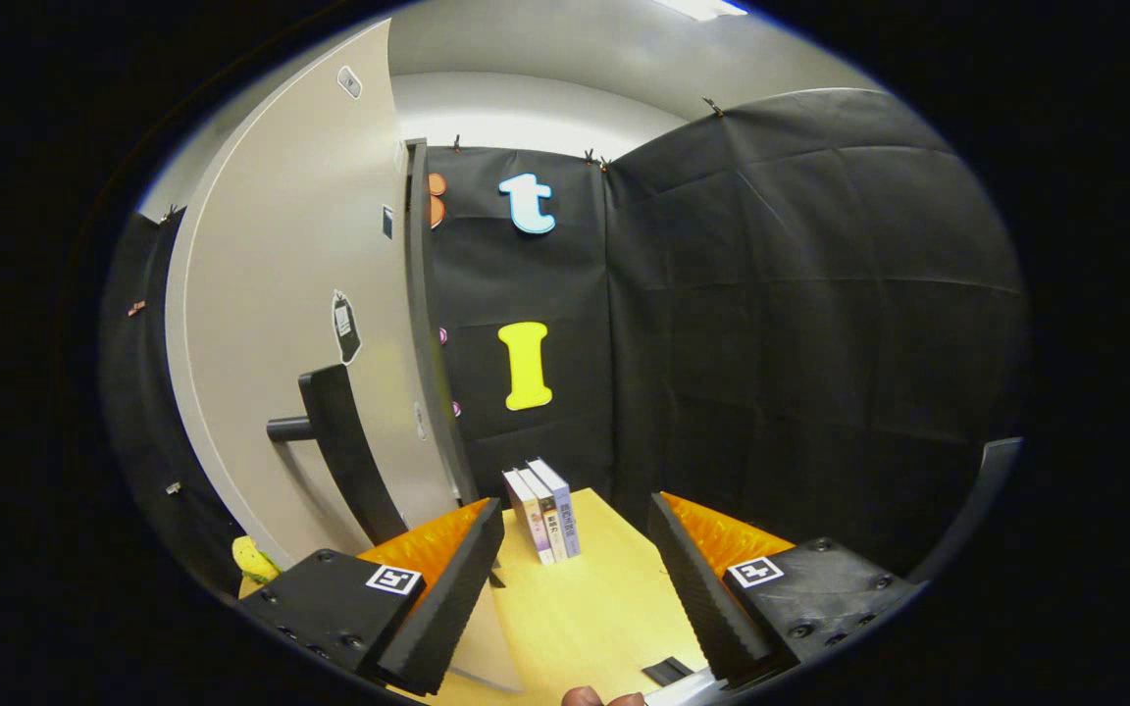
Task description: Open the shoe cabinet door, grab the shoes and put them into the shoe cabinet, then close the shoe cabinet door.
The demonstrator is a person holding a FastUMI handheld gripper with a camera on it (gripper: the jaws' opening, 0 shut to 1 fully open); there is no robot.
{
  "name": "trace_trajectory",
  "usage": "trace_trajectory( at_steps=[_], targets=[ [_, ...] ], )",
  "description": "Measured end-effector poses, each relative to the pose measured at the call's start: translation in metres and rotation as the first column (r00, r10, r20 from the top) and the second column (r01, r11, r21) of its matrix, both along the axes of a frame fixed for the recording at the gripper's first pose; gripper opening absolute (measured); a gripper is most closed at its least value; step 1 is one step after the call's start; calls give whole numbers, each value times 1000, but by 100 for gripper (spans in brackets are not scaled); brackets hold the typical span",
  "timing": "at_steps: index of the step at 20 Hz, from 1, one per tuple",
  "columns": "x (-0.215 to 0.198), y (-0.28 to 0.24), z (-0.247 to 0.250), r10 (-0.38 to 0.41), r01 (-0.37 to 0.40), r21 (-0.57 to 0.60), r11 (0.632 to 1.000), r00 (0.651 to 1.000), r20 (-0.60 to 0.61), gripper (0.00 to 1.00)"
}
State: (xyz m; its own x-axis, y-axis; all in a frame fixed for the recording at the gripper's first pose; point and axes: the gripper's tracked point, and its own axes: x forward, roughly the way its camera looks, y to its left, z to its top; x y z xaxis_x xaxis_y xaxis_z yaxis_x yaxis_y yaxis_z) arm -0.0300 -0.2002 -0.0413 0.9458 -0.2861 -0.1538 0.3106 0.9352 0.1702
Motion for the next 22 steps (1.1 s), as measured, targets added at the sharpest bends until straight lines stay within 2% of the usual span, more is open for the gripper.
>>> trace_trajectory(
  at_steps=[4, 15, 19, 22],
  targets=[
    [1, 52, -1, 66, -66, 33, 997, 998, 6, 97],
    [35, 176, 0, 247, -248, 65, 967, 969, 26, 98],
    [41, 206, 1, 296, -297, 57, 953, 955, 27, 98],
    [44, 212, 3, 303, -304, 36, 952, 953, 22, 98]
  ],
)
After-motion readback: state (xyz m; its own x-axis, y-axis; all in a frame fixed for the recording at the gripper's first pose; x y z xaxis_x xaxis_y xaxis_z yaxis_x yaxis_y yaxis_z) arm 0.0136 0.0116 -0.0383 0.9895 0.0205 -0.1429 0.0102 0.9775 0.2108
